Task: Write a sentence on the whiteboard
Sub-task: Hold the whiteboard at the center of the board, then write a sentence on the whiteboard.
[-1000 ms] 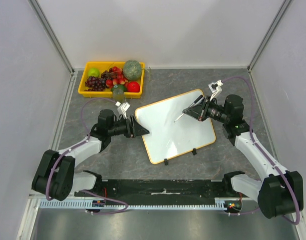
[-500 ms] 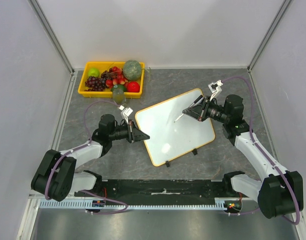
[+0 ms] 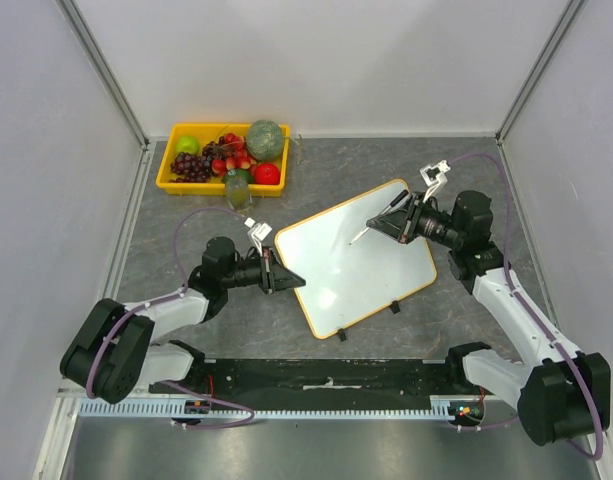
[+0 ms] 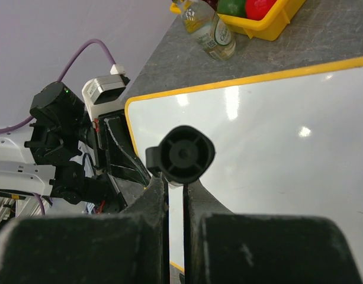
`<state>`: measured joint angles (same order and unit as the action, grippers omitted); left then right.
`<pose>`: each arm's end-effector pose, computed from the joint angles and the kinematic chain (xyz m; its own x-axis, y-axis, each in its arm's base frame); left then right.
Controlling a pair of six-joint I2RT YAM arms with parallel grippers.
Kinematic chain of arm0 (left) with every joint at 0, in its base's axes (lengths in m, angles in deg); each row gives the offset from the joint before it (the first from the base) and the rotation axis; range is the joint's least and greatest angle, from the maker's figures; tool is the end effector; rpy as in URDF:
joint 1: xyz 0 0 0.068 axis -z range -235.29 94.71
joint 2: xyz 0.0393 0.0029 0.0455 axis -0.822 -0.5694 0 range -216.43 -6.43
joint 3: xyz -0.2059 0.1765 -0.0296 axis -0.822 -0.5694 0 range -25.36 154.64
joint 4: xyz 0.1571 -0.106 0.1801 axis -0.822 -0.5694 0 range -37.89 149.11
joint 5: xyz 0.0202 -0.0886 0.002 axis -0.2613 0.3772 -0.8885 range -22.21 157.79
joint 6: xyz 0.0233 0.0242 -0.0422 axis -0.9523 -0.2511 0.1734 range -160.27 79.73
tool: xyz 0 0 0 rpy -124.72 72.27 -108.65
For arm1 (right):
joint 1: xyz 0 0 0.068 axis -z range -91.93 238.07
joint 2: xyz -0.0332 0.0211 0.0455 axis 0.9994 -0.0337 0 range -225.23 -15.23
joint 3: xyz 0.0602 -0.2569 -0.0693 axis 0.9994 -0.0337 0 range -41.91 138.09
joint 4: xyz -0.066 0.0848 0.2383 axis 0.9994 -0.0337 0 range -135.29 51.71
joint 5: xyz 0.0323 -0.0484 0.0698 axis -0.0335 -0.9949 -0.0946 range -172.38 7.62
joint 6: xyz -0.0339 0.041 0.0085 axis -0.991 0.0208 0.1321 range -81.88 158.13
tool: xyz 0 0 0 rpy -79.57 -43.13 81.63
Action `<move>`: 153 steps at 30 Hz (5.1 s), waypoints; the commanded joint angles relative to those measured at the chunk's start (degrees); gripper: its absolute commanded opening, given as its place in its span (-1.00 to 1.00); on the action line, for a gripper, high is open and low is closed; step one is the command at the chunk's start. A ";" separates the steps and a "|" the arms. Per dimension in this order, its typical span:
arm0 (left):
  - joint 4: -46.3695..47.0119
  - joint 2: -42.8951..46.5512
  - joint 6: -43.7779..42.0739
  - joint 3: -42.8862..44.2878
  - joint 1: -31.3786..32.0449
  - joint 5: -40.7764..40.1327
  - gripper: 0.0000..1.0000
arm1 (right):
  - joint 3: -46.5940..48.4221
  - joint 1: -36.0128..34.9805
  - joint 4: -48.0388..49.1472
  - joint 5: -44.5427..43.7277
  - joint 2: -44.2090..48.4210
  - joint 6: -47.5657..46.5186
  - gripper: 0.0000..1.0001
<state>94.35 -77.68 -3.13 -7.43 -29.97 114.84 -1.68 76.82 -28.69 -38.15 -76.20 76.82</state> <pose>0.1905 -0.1188 0.1723 -0.7793 -0.0865 -0.6206 0.5642 0.3339 -0.7551 0.2303 0.0711 0.2945 -0.6548 0.3266 -0.6816 -0.5145 0.4680 0.7185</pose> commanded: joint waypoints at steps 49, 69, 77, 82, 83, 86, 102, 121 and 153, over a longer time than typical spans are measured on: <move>-34.89 26.76 -2.08 -0.09 9.48 -21.73 0.77 | 3.28 0.17 0.85 1.74 1.82 -0.64 -1.00; -26.54 24.40 0.57 0.96 9.57 -25.86 0.10 | 3.01 0.26 0.07 1.13 1.73 -1.69 -1.00; -30.76 22.20 -7.69 3.07 9.22 -25.86 -0.96 | 3.98 0.17 -2.75 -0.81 1.56 -6.44 -1.00; -34.45 21.85 -10.60 5.00 8.34 -28.50 -0.96 | 5.38 -1.05 -4.94 -3.61 2.17 -10.21 -1.00; -34.80 21.59 -10.78 5.27 7.99 -28.68 -0.96 | 5.47 -1.76 -5.12 -4.84 2.61 -10.83 -1.00; -35.94 19.66 -11.39 6.15 7.20 -28.68 -0.96 | 6.35 -5.00 -6.88 -9.41 4.19 -13.73 -1.00; -39.55 17.63 -10.95 7.20 6.93 -28.59 -0.60 | 2.05 -14.59 -6.27 -22.26 11.05 -18.75 -1.00; -40.52 18.16 -11.22 7.20 6.93 -28.77 -0.51 | 1.70 -14.68 -5.12 -20.85 9.38 -17.25 -1.00; -40.96 18.60 -11.22 7.47 6.93 -28.33 -0.50 | -0.15 -14.60 -3.28 -19.88 10.00 -18.31 -1.00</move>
<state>57.46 -59.19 -9.95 -0.76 -22.21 90.60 -1.44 62.42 -35.27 -58.45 -66.27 59.51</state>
